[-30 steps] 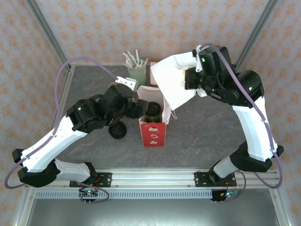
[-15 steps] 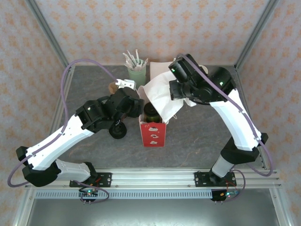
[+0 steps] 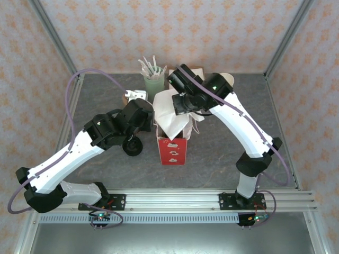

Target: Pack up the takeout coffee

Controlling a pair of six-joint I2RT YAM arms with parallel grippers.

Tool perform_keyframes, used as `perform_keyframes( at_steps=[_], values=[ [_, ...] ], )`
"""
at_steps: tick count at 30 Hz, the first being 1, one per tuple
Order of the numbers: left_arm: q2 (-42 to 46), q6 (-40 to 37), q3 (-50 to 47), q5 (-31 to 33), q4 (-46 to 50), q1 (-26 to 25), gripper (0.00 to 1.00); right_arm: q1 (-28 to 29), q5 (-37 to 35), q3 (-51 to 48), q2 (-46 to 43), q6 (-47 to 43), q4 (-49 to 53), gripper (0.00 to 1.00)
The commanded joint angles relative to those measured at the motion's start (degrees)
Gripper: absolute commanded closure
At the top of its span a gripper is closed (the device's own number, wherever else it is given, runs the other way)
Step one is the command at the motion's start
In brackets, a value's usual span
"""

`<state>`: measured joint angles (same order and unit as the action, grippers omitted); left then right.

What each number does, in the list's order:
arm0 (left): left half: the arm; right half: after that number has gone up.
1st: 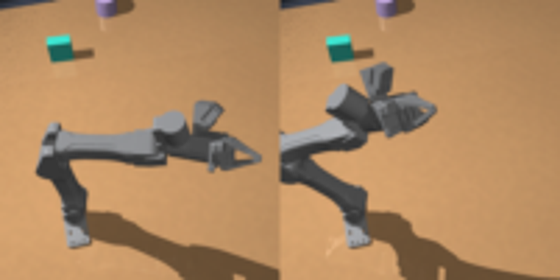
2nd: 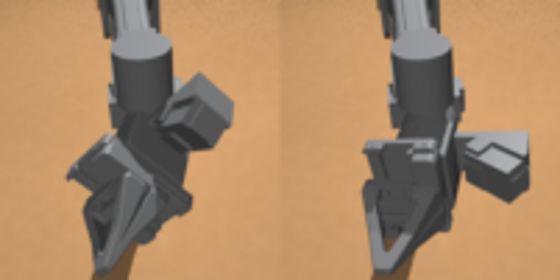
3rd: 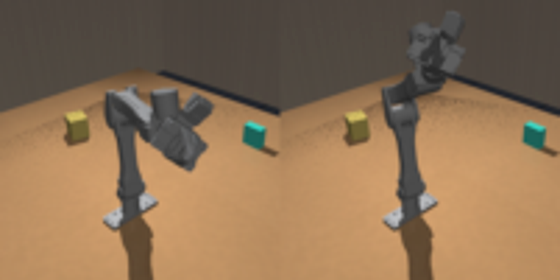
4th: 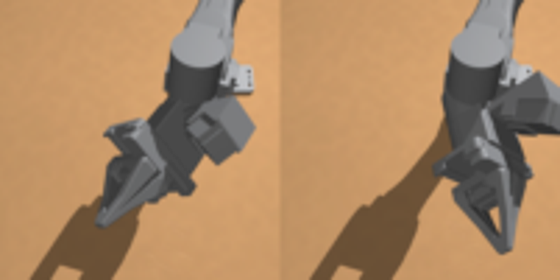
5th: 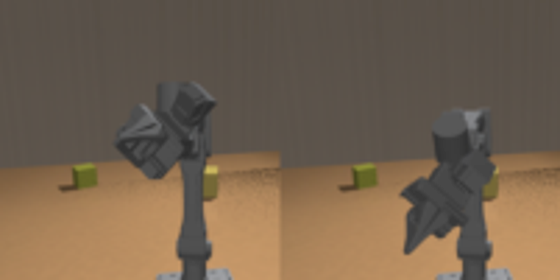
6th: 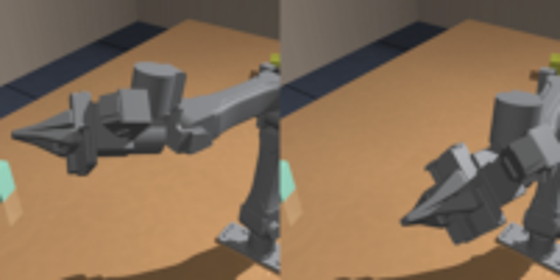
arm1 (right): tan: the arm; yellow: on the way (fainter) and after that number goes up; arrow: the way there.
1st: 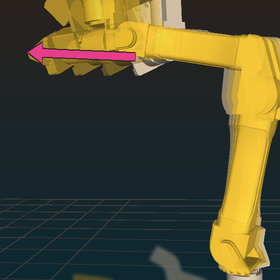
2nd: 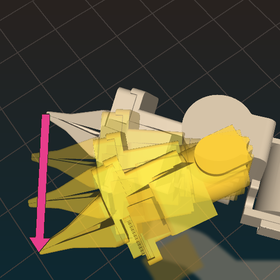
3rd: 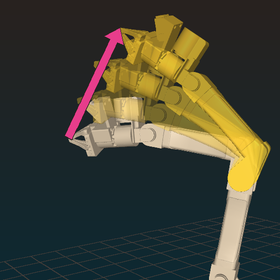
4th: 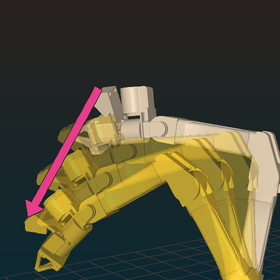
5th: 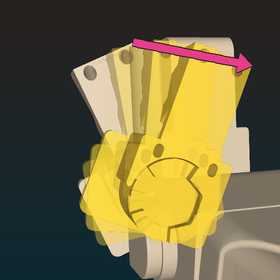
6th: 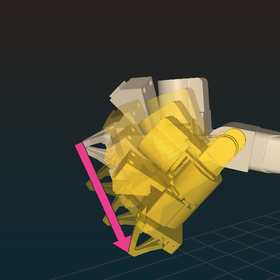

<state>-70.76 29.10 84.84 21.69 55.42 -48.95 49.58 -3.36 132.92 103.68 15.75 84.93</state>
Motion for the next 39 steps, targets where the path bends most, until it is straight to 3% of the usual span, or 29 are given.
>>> perform_keyframes(
  at_steps=[1,18,34,39],
  values=[
    [1.4,1.0,-1.4,0.7,-1.6,0.7,0.56,0.3,3.2,-3.1,0.0,1.2,-4.1,1.0],
    [1.1,1.0,-2.9,-0.4,-2.5,1.6,0.61,-0.5,10.1,-24.4,-1.0,5.1,-21.1,1.0],
    [0.9,0.2,-2.4,-0.1,-1.7,1.8,0.61,-1.9,6.0,-34.0,-1.3,7.4,-27.2,1.0],
    [0.9,0.1,-2.3,-0.1,-1.6,1.8,0.61,-2.0,4.5,-35.5,-1.7,7.8,-29.0,0.95]
  ],
)
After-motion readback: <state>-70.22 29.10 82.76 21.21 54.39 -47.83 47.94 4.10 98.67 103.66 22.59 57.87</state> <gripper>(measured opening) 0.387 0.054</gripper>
